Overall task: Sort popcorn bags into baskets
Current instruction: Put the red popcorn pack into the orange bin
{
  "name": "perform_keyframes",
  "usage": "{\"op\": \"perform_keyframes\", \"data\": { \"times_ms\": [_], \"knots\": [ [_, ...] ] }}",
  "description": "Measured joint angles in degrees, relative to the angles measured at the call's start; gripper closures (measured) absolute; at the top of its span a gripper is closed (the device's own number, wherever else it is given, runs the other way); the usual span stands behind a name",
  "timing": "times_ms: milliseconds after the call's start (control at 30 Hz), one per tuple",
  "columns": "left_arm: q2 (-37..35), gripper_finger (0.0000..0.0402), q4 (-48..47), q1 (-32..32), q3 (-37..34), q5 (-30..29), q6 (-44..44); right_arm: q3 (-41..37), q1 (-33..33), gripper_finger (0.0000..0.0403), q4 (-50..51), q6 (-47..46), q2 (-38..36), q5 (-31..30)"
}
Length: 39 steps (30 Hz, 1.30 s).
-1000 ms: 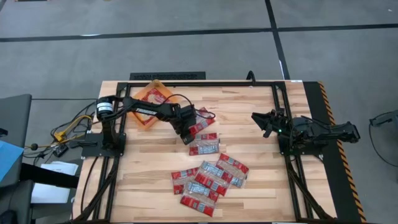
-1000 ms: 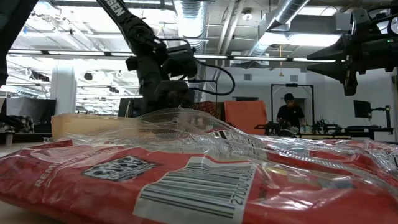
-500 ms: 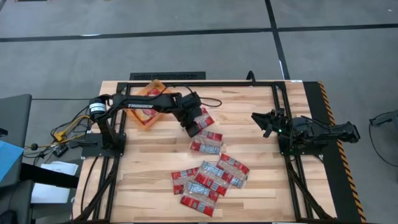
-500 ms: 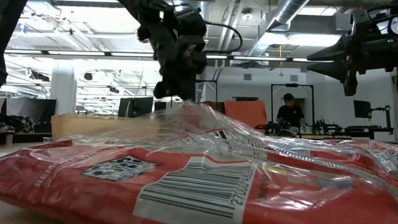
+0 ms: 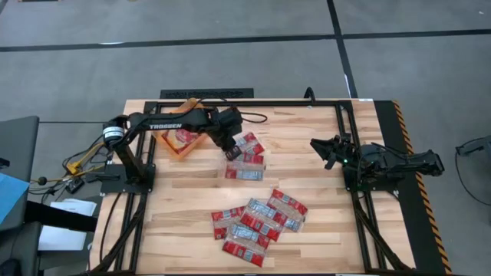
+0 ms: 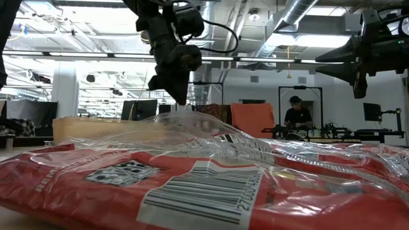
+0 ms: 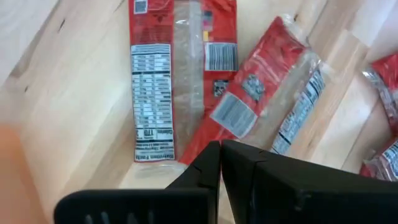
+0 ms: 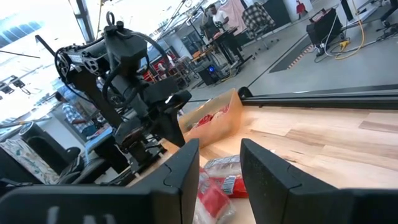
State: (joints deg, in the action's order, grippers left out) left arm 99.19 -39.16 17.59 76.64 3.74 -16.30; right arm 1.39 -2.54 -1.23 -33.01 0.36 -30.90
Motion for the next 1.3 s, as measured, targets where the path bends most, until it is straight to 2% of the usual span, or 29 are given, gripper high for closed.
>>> {"op": "perform_keyframes", "data": {
  "times_ms": [167,300,400,633,767,1000,1167,1300],
  "knots": [
    [-0.78,0.0401,0.11,0.91,0.11,0.30,0.38,0.00,0.00,0.0268,0.01,0.02,0.00,0.02],
    [-0.74,0.0384,-0.37,0.41,0.09,2.43,7.52,0.00,-0.01,0.0267,0.01,0.13,0.00,0.02],
    [-0.74,0.0340,-0.18,-1.18,0.09,3.36,12.54,0.01,-0.01,0.0260,0.01,0.33,0.01,0.03],
    [0.64,0.0198,5.71,-4.06,0.08,1.99,18.95,0.01,0.00,0.0239,0.01,0.52,0.02,0.03],
    [3.69,0.0150,8.30,-5.54,0.07,0.89,19.78,0.02,-0.01,0.0229,0.00,0.50,0.00,0.05],
    [9.59,0.0142,12.35,-7.50,0.00,-0.18,22.07,0.02,-0.06,0.0222,0.03,0.49,1.02,0.13],
    [12.96,0.0142,14.52,-7.89,0.02,-4.14,22.75,0.02,-0.05,0.0228,0.02,0.23,1.59,0.07],
    [15.17,0.0143,14.53,-7.39,0.15,-1.27,23.01,0.02,-0.05,0.0232,0.00,0.06,1.94,0.05]
  ]
}}
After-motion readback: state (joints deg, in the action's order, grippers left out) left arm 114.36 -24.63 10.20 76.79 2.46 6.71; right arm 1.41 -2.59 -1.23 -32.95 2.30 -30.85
